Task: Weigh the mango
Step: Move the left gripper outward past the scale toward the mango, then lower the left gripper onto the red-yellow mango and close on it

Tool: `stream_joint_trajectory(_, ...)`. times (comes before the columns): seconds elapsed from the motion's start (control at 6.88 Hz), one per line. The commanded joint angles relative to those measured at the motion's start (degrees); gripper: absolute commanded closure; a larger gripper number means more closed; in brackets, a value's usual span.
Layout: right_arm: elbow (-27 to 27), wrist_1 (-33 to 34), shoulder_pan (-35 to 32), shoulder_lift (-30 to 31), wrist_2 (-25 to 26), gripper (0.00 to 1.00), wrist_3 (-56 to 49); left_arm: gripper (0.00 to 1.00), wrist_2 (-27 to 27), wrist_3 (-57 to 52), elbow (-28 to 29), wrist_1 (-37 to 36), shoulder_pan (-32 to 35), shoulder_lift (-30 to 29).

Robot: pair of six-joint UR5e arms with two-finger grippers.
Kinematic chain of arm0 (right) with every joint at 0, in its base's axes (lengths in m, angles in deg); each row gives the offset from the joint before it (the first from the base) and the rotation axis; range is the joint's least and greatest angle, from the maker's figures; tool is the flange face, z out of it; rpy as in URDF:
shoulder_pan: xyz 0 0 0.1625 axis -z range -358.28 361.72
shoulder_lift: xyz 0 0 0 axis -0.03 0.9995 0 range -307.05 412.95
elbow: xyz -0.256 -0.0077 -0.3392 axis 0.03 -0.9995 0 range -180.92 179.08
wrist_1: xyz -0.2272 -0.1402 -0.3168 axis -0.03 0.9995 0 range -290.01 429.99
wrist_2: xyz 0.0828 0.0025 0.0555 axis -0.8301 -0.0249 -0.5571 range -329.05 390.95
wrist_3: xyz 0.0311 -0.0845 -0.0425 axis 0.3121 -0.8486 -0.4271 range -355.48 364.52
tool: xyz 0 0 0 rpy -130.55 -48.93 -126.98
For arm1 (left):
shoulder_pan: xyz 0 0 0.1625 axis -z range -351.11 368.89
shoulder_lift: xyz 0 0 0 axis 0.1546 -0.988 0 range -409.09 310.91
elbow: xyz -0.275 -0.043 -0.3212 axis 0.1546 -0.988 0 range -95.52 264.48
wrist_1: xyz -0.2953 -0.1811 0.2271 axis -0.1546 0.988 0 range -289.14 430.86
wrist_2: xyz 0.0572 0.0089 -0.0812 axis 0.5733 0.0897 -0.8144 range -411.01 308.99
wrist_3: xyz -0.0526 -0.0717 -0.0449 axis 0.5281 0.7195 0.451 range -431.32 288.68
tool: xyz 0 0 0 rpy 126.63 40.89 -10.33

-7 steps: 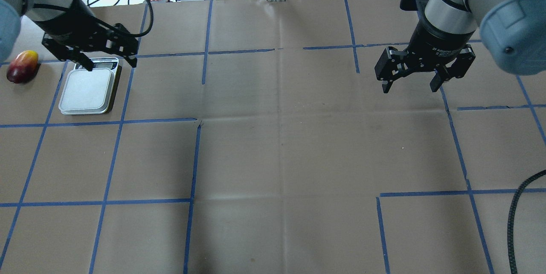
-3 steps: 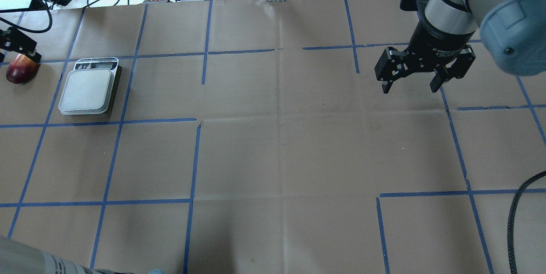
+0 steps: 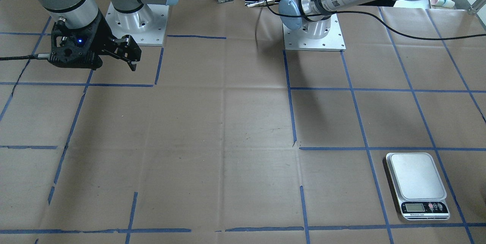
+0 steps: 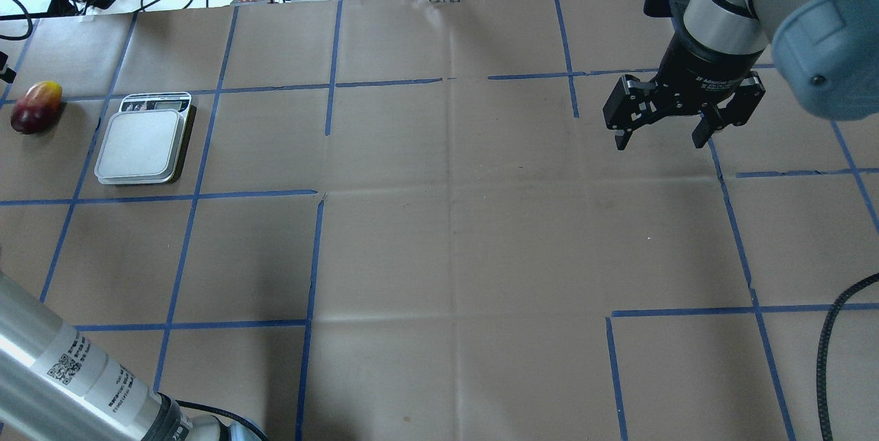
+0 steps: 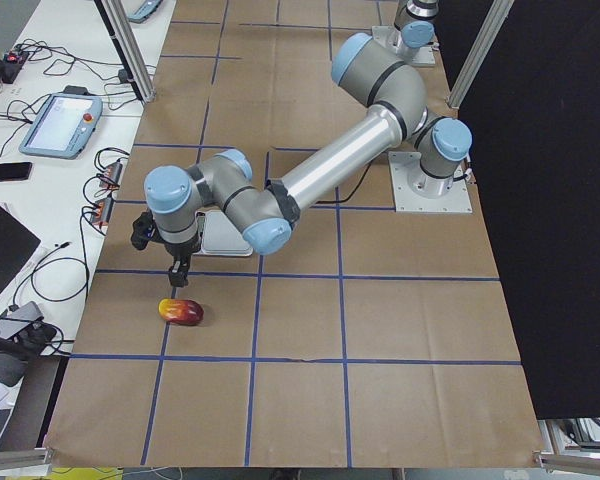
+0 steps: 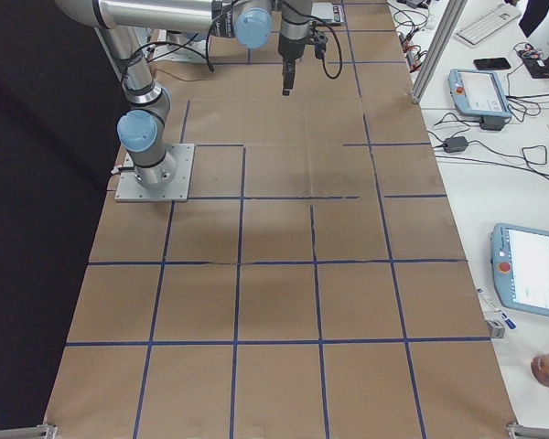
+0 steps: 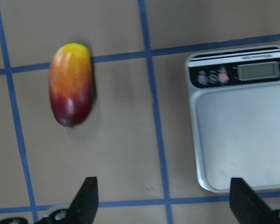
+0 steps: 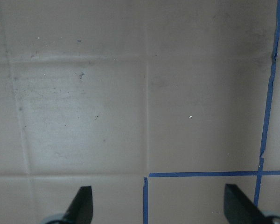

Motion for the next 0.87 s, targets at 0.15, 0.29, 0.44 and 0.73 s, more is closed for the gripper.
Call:
stream_joint_trajectory(0.15, 0.0, 0.0, 0.0, -0.01, 0.0, 0.0, 0.0, 0.01, -2.7, -0.62, 13.02, 2.83, -1.76, -11.33)
stream_joint_trajectory(0.29, 0.0, 0.0, 0.0, -0.01, 0.0, 0.0, 0.0, 0.01, -3.05, -0.62, 13.11, 2.57, -1.76, -12.65)
stream_joint_trajectory(0.44, 0.0, 0.0, 0.0, -0.01, 0.0, 0.0, 0.0, 0.01, -4.19, -0.53, 13.29, 1.96, -1.67, -13.88)
stream_joint_trajectory(0.73, 0.0, 0.0, 0.0, -0.01, 0.0, 0.0, 0.0, 0.01, -5.96, -0.44, 13.38, 0.73, -1.32, -17.05)
